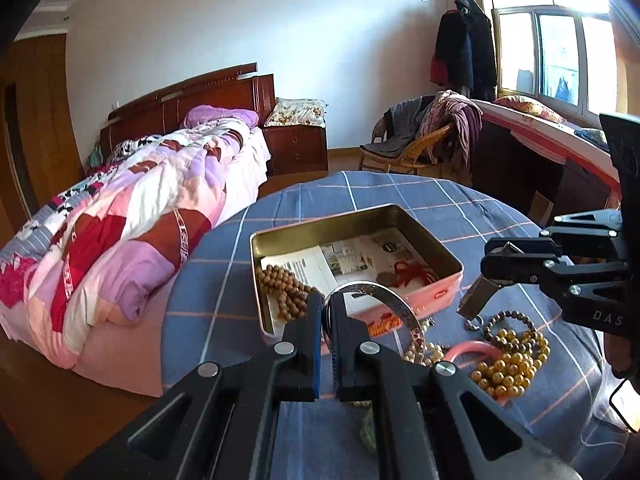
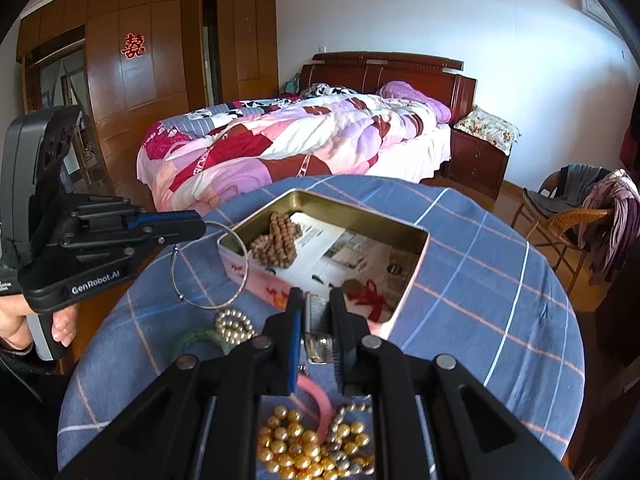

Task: Organize jewelry
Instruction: 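Lower the watch and hoop earring into the pink tin, opening both tools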

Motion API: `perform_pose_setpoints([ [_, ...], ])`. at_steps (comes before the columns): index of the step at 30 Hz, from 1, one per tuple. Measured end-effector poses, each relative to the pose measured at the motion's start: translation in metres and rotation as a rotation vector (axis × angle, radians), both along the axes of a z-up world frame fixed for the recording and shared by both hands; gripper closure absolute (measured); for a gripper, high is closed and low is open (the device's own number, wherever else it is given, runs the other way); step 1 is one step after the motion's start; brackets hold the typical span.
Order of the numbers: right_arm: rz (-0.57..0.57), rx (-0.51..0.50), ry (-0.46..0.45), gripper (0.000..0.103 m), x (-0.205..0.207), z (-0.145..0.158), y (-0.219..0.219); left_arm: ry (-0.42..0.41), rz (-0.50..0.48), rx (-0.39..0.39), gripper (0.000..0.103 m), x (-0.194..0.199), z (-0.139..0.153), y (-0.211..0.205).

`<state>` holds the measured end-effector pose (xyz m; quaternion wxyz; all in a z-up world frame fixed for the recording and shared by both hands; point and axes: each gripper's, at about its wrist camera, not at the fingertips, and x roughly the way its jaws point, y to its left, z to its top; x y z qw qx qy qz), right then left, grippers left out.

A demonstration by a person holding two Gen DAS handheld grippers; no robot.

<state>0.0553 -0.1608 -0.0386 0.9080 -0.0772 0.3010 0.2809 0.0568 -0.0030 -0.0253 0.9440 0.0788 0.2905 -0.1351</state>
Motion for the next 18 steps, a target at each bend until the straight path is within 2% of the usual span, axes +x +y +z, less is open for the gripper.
perform_pose_setpoints([
  [18,-0.022,-0.022,-0.027,0.088,0.037,0.013,0.009,-0.011,0.009,0.082,0.100,0.042,0.009,-0.001],
])
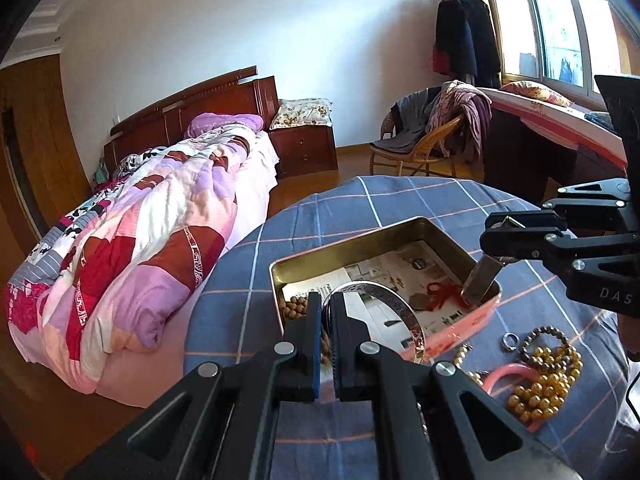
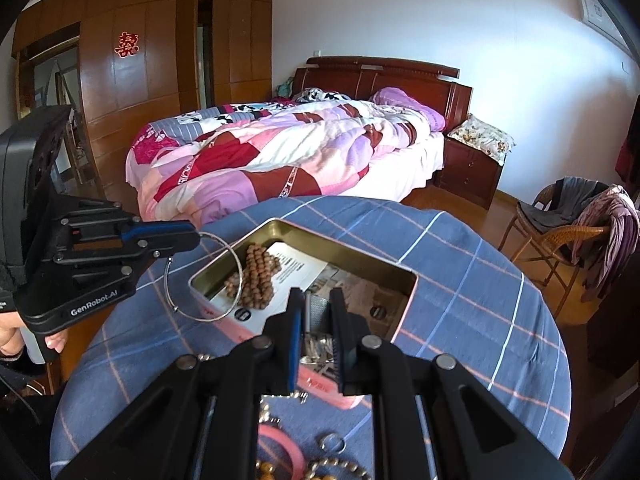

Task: Organize jewelry
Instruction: 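Lower the watch and hoop earring into the pink tin, opening both tools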

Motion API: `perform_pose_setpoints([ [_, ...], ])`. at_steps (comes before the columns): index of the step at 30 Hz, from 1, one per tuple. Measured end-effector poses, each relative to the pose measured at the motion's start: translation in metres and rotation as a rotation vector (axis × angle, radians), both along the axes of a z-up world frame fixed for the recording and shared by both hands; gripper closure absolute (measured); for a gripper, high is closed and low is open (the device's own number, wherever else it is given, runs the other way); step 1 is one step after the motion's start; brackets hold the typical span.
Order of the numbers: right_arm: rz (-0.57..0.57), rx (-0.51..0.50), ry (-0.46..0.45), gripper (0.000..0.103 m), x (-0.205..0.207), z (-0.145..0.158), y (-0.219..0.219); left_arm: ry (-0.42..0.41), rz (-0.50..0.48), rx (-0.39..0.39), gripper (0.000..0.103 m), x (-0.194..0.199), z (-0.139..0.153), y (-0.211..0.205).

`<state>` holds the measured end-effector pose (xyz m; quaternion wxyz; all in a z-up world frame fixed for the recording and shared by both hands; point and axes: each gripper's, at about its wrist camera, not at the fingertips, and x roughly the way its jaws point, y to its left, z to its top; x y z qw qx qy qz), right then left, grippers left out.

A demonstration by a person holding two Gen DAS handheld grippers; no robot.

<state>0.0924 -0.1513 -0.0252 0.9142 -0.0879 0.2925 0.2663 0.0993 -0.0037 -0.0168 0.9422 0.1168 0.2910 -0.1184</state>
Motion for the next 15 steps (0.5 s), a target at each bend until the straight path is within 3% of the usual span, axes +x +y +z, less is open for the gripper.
perform_pose_setpoints([
  [15,-0.044,-0.043,0.030,0.088,0.046,-0.013,0.017,0.039,0.038,0.052,0.100,0.053,-0.013,0.000],
])
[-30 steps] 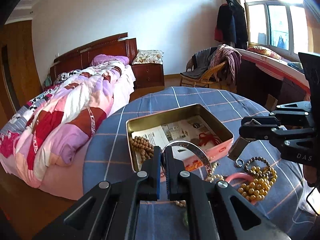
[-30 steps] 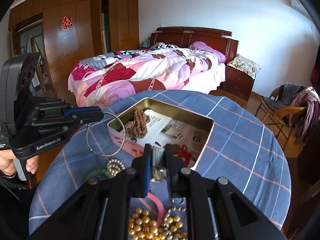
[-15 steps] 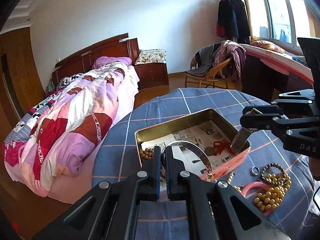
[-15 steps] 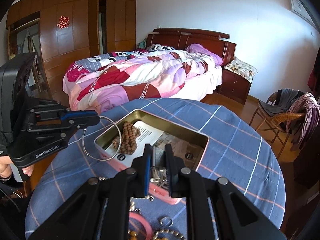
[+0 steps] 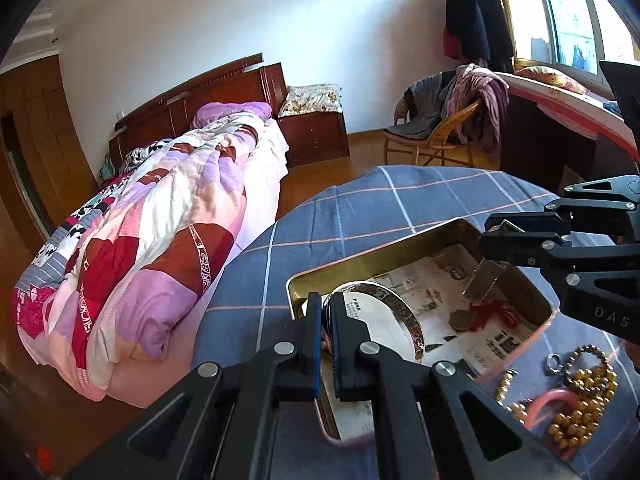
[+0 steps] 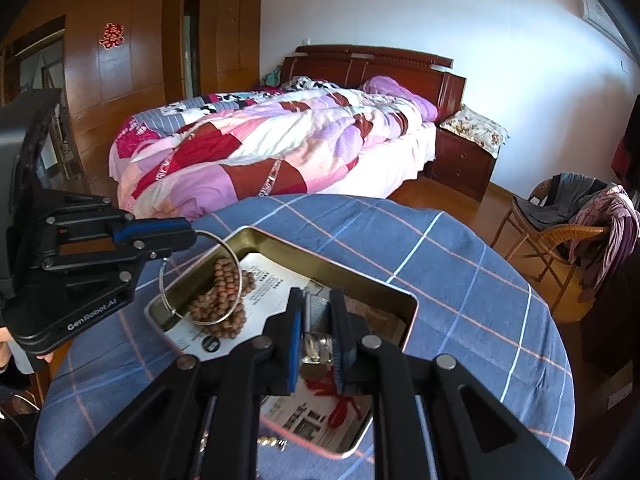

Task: Organize jewelry
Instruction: 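Lower the watch and hoop earring into the pink tin, opening both tools, then grasp the green jade bangle with the left tool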

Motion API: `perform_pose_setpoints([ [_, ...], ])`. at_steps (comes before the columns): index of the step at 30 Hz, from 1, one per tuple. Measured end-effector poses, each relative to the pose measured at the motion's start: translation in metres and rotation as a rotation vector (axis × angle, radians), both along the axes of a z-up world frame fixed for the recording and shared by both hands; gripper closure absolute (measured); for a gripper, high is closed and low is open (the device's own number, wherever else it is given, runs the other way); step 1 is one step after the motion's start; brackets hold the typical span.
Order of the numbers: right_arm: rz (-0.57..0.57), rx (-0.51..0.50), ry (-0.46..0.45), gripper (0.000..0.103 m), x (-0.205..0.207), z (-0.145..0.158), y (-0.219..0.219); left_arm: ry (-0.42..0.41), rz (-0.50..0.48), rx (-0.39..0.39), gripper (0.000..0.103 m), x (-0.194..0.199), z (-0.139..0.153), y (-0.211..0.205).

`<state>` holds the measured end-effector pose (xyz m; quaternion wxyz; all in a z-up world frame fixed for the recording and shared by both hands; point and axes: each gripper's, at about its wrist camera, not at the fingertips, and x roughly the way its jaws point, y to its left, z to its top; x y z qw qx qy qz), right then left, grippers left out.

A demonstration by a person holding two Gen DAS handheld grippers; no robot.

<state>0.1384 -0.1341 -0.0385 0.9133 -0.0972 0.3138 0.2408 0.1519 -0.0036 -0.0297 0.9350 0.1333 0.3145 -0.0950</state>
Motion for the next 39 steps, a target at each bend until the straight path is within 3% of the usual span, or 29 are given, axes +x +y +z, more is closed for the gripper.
perform_pose_setpoints([
  [8,-0.049,-0.003,0.017,0.085,0.018,-0.014,-0.001,0.004,-0.004,-0.006,0.098,0.015,-0.013,-0.004],
  [9,-0.059,0.004,0.016,0.079,0.019,-0.014,-0.004,0.011,-0.010,-0.007,0.098,0.016,-0.013,-0.005],
  [10,-0.064,0.012,0.027,0.061,0.020,-0.015,-0.007,0.007,-0.009,-0.006,0.096,0.015,-0.013,-0.006],
  [11,-0.066,0.023,0.031,0.052,0.018,-0.015,-0.010,-0.001,0.001,0.002,0.085,0.012,-0.013,-0.006],
  [12,-0.070,0.023,0.017,0.052,0.014,-0.014,-0.013,-0.001,0.010,0.005,0.062,0.010,-0.013,-0.006],
  [14,-0.083,-0.007,-0.001,0.053,0.003,-0.013,-0.018,-0.030,0.030,-0.005,0.034,0.000,-0.010,-0.002],
  [15,-0.089,-0.010,-0.002,0.052,0.000,-0.012,-0.020,-0.045,0.039,-0.013,0.031,-0.005,-0.008,0.001],
  [23,-0.180,0.020,0.026,0.040,-0.048,-0.017,-0.064,-0.017,0.093,-0.067,0.031,-0.053,-0.016,0.024],
  [32,-0.271,0.042,0.077,0.040,-0.092,-0.038,-0.091,0.044,0.100,-0.071,0.031,-0.101,-0.039,0.018],
  [39,-0.304,0.028,0.091,0.040,-0.096,-0.045,-0.093,0.066,0.039,-0.024,0.031,-0.120,-0.048,-0.004],
])
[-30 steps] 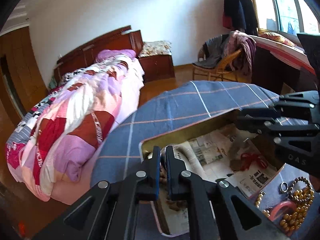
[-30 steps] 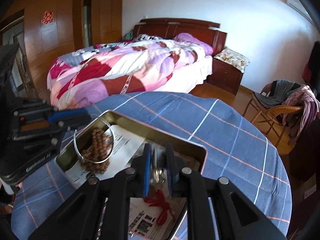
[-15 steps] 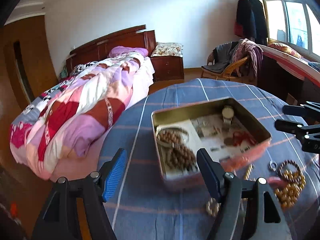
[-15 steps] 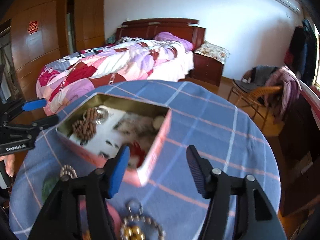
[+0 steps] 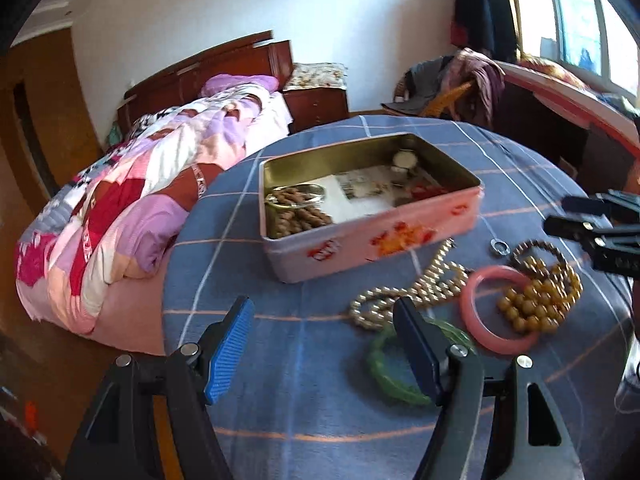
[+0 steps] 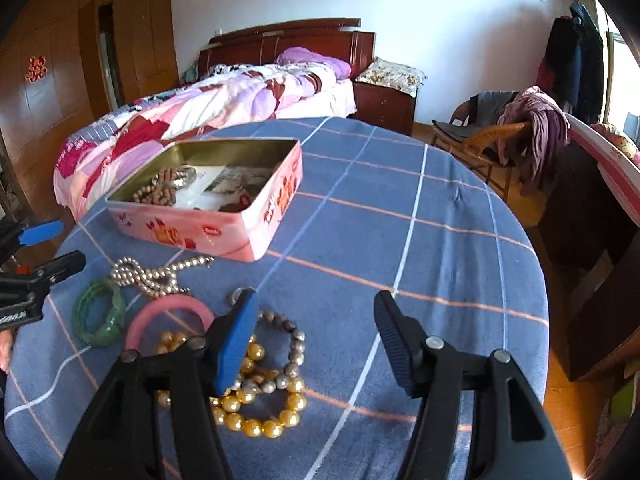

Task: Organize jewelry
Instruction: 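Grasp the green jade bangle with the left tool, then grasp the dark bead bracelet with the right tool while the left holds the jade bangle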

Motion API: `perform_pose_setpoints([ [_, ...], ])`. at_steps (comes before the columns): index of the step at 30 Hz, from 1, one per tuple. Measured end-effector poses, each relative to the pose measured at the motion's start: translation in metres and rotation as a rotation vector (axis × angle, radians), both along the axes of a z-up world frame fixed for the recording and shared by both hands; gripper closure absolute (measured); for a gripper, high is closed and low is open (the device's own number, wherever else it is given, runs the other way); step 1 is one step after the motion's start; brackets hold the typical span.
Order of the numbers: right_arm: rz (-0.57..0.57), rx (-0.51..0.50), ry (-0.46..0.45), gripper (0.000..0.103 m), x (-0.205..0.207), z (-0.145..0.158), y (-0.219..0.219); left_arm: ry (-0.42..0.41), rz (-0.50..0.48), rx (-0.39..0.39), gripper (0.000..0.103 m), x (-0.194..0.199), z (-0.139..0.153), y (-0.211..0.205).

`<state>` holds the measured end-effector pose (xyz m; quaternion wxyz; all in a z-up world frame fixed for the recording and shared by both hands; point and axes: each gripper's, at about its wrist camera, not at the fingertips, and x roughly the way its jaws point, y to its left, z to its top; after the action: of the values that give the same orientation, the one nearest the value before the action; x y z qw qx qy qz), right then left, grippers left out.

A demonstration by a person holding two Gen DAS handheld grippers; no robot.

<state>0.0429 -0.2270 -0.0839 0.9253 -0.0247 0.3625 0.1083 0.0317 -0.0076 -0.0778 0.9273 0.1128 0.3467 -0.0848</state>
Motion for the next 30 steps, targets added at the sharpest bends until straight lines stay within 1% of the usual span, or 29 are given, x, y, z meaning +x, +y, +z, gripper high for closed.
perform_pose_setpoints([
  [4,0.011,-0.009,-0.006,0.039,-0.002,-0.001,0.005,0.032,-0.026,0.021,0.031,-0.003,-0.010,-0.008],
  [5,0.013,-0.014,-0.007,0.039,-0.005,-0.003,0.005,0.044,-0.029,0.033,0.034,-0.003,-0.014,-0.010],
  [6,0.017,-0.020,-0.006,0.039,-0.006,-0.004,0.006,0.056,-0.033,0.036,0.046,-0.003,-0.016,-0.011],
  [7,0.022,-0.026,-0.001,0.038,-0.006,-0.006,0.008,0.076,-0.045,0.026,0.051,-0.003,-0.018,-0.012],
  [9,0.024,-0.032,0.003,0.037,-0.007,-0.008,0.008,0.106,-0.071,0.014,0.065,-0.003,-0.022,-0.014],
  [10,0.024,-0.032,0.003,0.036,-0.007,-0.009,0.007,0.117,-0.079,0.023,0.070,-0.003,-0.026,-0.016],
  [11,0.026,-0.032,0.004,0.036,-0.007,-0.010,0.007,0.126,-0.080,0.021,0.078,-0.002,-0.029,-0.016],
  [12,0.025,-0.032,0.005,0.036,-0.008,-0.010,0.006,0.131,-0.081,0.015,0.090,-0.002,-0.030,-0.016],
  [13,0.025,-0.029,0.005,0.036,-0.008,-0.010,0.005,0.138,-0.089,0.006,0.095,-0.002,-0.032,-0.016],
  [15,0.022,-0.029,0.006,0.036,-0.008,-0.010,0.005,0.130,-0.087,0.011,0.097,-0.002,-0.032,-0.015],
  [19,0.006,-0.023,0.003,0.036,-0.008,-0.010,-0.001,0.105,-0.083,-0.030,0.097,-0.002,-0.022,-0.007],
  [23,-0.003,-0.006,0.008,0.036,-0.007,-0.009,-0.009,0.077,-0.069,-0.051,0.098,-0.003,-0.011,0.000],
  [25,-0.002,0.001,0.010,0.039,-0.007,-0.009,-0.012,0.065,-0.061,-0.063,0.098,-0.004,-0.007,0.003],
  [26,0.001,0.005,0.015,0.043,-0.007,-0.009,-0.013,0.058,-0.057,-0.064,0.098,-0.004,-0.005,0.005],
  [28,0.009,0.014,0.024,0.047,-0.007,-0.010,-0.013,0.046,-0.048,-0.068,0.098,-0.003,-0.002,0.008],
  [30,0.020,0.010,0.028,0.049,-0.008,-0.012,-0.010,0.042,-0.042,-0.064,0.098,-0.003,-0.002,0.008],
])
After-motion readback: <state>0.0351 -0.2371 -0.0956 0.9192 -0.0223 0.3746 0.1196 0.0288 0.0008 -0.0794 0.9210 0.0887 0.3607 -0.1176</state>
